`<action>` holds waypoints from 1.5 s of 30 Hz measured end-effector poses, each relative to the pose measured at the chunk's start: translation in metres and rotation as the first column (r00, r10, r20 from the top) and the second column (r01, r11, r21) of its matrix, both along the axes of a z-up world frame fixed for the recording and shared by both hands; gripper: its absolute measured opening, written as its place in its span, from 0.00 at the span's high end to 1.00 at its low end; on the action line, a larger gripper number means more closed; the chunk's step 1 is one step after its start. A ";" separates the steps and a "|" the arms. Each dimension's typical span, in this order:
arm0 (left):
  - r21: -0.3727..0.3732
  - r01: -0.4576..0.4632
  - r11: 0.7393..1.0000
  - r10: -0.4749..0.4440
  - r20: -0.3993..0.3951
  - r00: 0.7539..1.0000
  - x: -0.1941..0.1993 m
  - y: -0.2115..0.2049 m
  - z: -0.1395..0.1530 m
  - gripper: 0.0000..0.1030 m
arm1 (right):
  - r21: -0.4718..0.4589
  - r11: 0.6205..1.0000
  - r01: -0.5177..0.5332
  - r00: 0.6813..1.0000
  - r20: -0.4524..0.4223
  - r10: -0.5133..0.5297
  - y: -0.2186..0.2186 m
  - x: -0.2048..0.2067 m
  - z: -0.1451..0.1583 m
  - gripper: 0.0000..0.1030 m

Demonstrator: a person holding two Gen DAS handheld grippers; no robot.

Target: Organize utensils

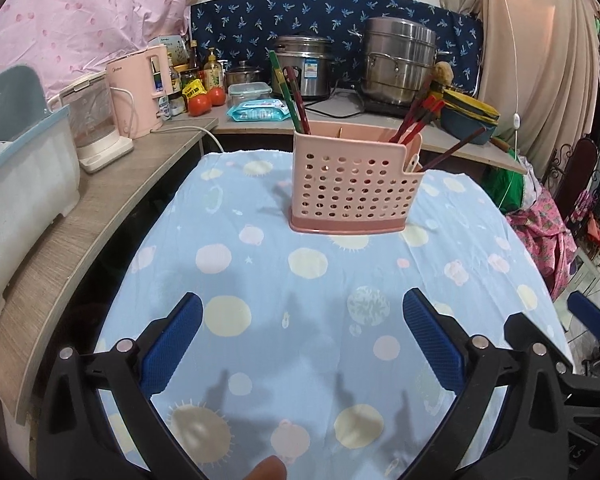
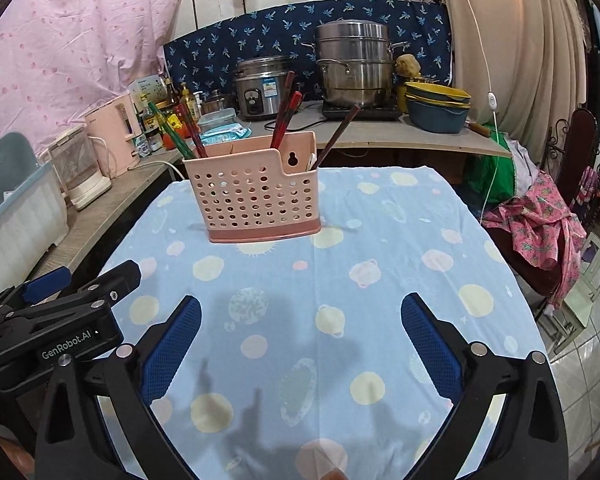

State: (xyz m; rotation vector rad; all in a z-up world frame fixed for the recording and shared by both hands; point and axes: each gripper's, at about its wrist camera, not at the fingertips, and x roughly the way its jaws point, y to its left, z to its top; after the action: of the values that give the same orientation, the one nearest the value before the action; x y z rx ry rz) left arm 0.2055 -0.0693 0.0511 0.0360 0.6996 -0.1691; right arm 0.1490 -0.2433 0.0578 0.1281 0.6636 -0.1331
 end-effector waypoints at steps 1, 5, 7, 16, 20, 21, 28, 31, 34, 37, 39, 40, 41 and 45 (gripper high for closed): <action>0.006 -0.001 1.000 0.001 0.002 1.000 -0.001 -0.001 0.000 0.07 | -0.014 1.000 0.006 1.000 0.002 -0.006 0.000 -0.001 -0.001 0.06; 0.021 -0.016 1.000 0.016 0.009 1.000 -0.005 -0.002 -0.003 0.07 | -0.022 1.000 0.013 1.000 -0.004 -0.014 -0.001 -0.003 -0.005 0.06; 0.027 -0.024 0.999 0.023 0.018 1.000 -0.008 -0.003 -0.003 0.07 | -0.017 1.000 0.018 1.000 -0.008 -0.018 -0.002 -0.004 -0.006 0.06; 0.042 -0.022 0.999 0.021 0.029 0.999 -0.013 -0.003 -0.004 0.07 | 0.000 0.999 0.040 0.999 -0.017 -0.040 -0.006 -0.009 -0.012 0.06; 0.041 -0.028 0.999 0.027 0.029 0.999 -0.013 -0.002 -0.005 0.07 | 0.001 0.999 0.050 0.999 -0.015 -0.050 -0.008 -0.010 -0.014 0.06; 0.042 -0.030 0.999 0.029 0.029 0.999 -0.013 -0.002 -0.005 0.07 | -0.001 0.999 0.053 0.998 -0.017 -0.053 -0.009 -0.010 -0.014 0.06; 0.035 -0.052 0.998 0.052 0.001 0.999 -0.009 0.002 -0.008 0.07 | -0.004 0.998 0.060 0.998 -0.024 -0.060 -0.010 -0.010 -0.018 0.06; 0.039 -0.059 0.997 0.059 -0.002 0.998 -0.008 0.003 -0.010 0.07 | -0.007 0.998 0.060 0.998 -0.026 -0.060 -0.009 -0.010 -0.019 0.06; 0.045 -0.055 0.998 0.055 -0.003 0.998 -0.009 0.003 -0.011 0.07 | -0.014 0.998 0.061 0.998 -0.027 -0.061 -0.009 -0.010 -0.020 0.06; 0.052 -0.052 0.997 0.052 -0.001 0.999 -0.008 0.002 -0.013 0.07 | -0.017 0.998 0.058 0.998 -0.032 -0.058 -0.008 -0.009 -0.021 0.06; 0.054 -0.048 0.997 0.048 -0.001 0.999 -0.008 0.001 -0.013 0.07 | -0.017 0.998 0.056 0.998 -0.035 -0.057 -0.007 -0.009 -0.022 0.06; 0.056 -0.051 0.997 0.051 0.001 0.999 -0.008 0.001 -0.014 0.07 | -0.017 0.998 0.054 0.998 -0.038 -0.055 -0.006 -0.008 -0.023 0.06; 0.056 -0.050 0.997 0.050 0.003 0.999 -0.008 0.001 -0.014 0.07 | -0.017 0.998 0.053 0.998 -0.040 -0.054 -0.006 -0.008 -0.023 0.06; 0.064 -0.052 0.997 0.052 0.012 0.999 -0.009 0.000 -0.014 0.07 | -0.015 0.998 0.054 0.998 -0.044 -0.054 -0.006 -0.008 -0.024 0.06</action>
State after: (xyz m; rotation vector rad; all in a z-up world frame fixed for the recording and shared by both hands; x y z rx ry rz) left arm 0.1969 -0.0692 0.0372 0.0797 0.6949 -0.0965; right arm 0.1408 -0.2492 0.0336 0.1302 0.7034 -0.1928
